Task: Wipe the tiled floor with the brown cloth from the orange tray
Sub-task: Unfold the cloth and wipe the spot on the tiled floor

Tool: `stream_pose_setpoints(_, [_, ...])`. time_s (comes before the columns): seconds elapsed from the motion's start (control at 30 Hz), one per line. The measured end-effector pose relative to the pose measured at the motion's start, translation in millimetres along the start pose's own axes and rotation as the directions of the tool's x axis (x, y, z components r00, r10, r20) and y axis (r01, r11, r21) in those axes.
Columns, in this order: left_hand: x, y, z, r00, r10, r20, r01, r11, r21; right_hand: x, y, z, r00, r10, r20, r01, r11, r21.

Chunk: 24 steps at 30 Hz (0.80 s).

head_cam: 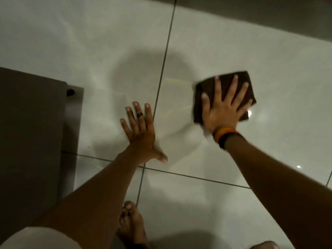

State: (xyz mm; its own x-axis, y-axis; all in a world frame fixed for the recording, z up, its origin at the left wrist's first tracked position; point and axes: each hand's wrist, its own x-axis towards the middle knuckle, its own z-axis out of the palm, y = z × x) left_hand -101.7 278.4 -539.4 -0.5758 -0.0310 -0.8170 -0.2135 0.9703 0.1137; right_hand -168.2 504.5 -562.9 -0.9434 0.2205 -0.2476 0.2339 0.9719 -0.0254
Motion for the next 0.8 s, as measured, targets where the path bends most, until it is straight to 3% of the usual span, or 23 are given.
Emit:
stream_pose_setpoints(0.07, [1.3,-2.6,3.7,1.000,0.016,-0.011,-0.016,1.000,0.001,40.1,-35.5,-6.1,0.999,0.038,-0.021,-0.038,0.999,0.019])
stream_pose_setpoints(0.17, [1.4,-2.3,2.0,1.000,0.019,-0.023,-0.019,1.000,0.007,50.3,-76.2,-10.5,0.972,-0.234,-0.017,0.234,0.972,-0.029])
stream_pose_setpoints(0.23, [-3.3,0.2,-0.8,1.000,0.010,-0.023,-0.009,1.000,0.023,8.2,-70.8,-6.2,0.839,-0.544,0.029,0.545,0.836,-0.064])
stream_pose_setpoints(0.27, [-6.2,1.4,-3.2,0.999,0.020,-0.025,-0.019,1.000,0.025,-18.5,-54.5,-4.3,0.778,-0.626,0.056,0.629,0.775,-0.059])
stream_pose_setpoints(0.33, [-10.3,-2.4,-8.8,0.998,0.065,-0.007,-0.065,0.998,0.002,-60.5,-2.3,3.1,0.787,-0.610,0.091,0.615,0.787,-0.047])
stream_pose_setpoints(0.43, [-23.2,-23.1,-12.5,0.995,0.085,0.051,-0.087,0.996,0.026,-106.0,52.1,12.5,0.934,-0.332,0.128,0.341,0.939,-0.054])
stream_pose_setpoints(0.5, [-33.2,-32.6,-11.8,0.994,0.046,0.101,-0.049,0.998,0.035,-142.0,44.0,18.0,0.962,-0.201,0.186,0.212,0.976,-0.045])
stream_pose_setpoints(0.63, [-33.5,-37.9,-6.3,0.989,0.031,0.147,-0.034,0.999,0.018,-182.0,-29.0,34.2,0.864,-0.463,0.196,0.466,0.884,0.035])
stream_pose_setpoints(0.8, [-28.8,-45.7,-7.1,0.986,-0.006,0.169,-0.003,0.998,0.057,-57.4,-83.5,21.6,0.674,-0.738,0.040,0.739,0.673,-0.038])
